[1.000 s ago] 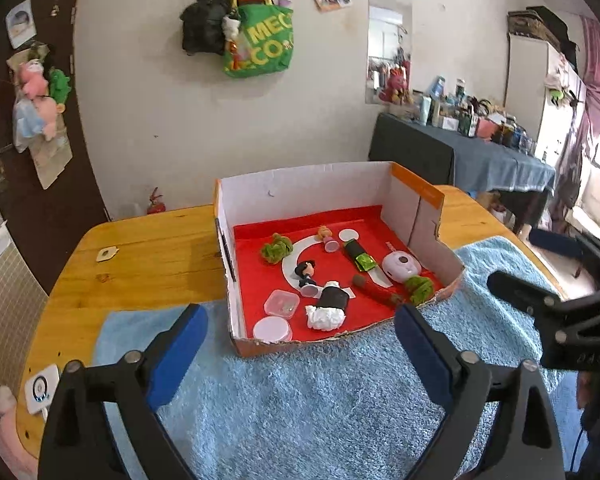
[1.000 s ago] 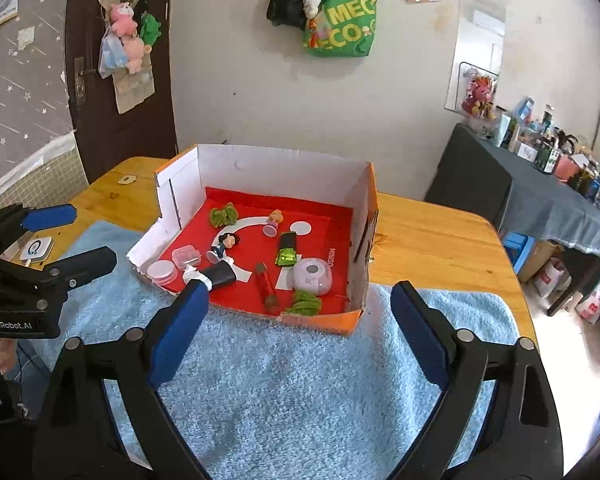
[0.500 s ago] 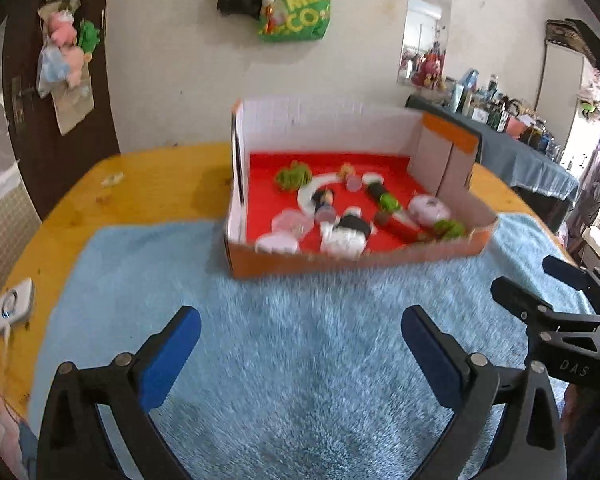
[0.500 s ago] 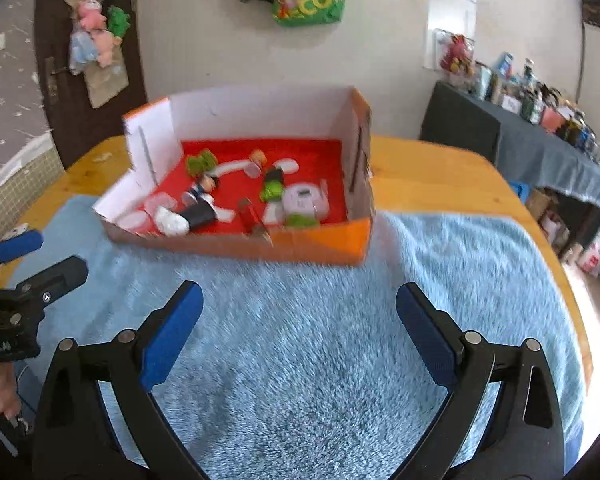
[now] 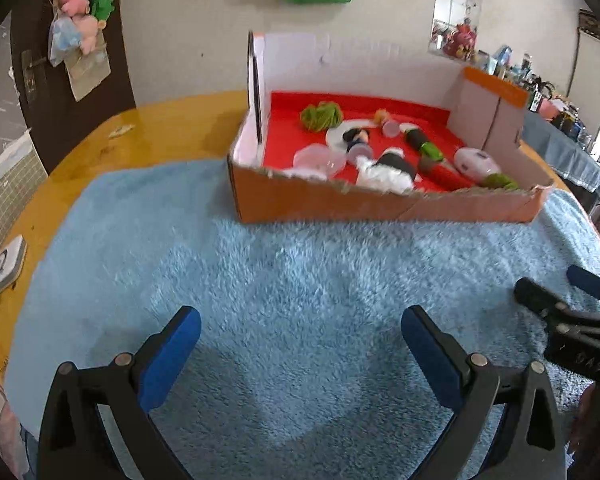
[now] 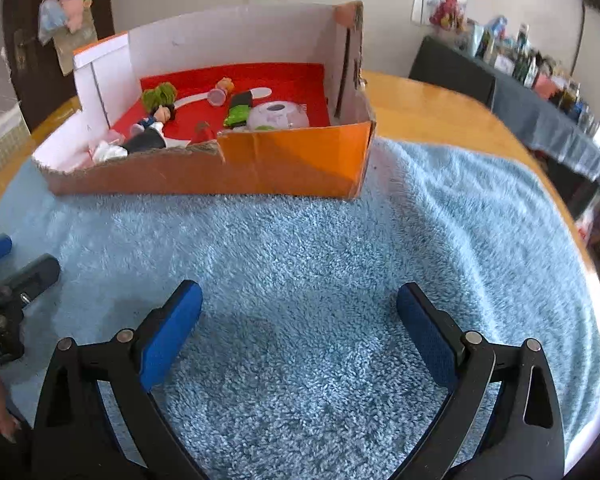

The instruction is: Organize objects

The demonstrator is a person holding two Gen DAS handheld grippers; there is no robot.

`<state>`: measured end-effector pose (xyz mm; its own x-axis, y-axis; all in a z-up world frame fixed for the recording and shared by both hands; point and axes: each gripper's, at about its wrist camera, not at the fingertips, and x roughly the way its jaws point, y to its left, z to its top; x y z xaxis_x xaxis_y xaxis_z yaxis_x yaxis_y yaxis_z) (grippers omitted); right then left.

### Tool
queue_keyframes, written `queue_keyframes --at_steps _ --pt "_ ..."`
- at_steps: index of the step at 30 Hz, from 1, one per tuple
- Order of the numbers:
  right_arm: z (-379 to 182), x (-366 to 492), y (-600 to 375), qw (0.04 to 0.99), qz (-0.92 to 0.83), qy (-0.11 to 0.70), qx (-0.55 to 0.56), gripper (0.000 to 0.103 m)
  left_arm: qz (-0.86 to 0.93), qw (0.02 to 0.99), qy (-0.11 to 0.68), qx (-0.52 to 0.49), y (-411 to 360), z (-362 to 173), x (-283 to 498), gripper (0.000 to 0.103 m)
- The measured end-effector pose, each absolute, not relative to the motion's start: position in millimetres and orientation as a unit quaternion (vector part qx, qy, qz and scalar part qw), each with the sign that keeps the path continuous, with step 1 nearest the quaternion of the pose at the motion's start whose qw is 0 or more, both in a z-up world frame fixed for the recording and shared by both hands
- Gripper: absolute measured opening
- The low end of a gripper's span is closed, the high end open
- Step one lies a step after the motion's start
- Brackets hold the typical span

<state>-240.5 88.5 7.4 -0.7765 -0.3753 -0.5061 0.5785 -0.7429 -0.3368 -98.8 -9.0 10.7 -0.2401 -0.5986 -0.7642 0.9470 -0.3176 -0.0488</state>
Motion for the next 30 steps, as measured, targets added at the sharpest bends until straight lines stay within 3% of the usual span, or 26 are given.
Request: queue_keyframes --at_steps 30 --pt "6.8 -237.6 86.8 0.253 -0.910 0.265 0.197 0.103 -0.730 0.534 0.264 0.335 -13.8 8.2 -103.5 0.103"
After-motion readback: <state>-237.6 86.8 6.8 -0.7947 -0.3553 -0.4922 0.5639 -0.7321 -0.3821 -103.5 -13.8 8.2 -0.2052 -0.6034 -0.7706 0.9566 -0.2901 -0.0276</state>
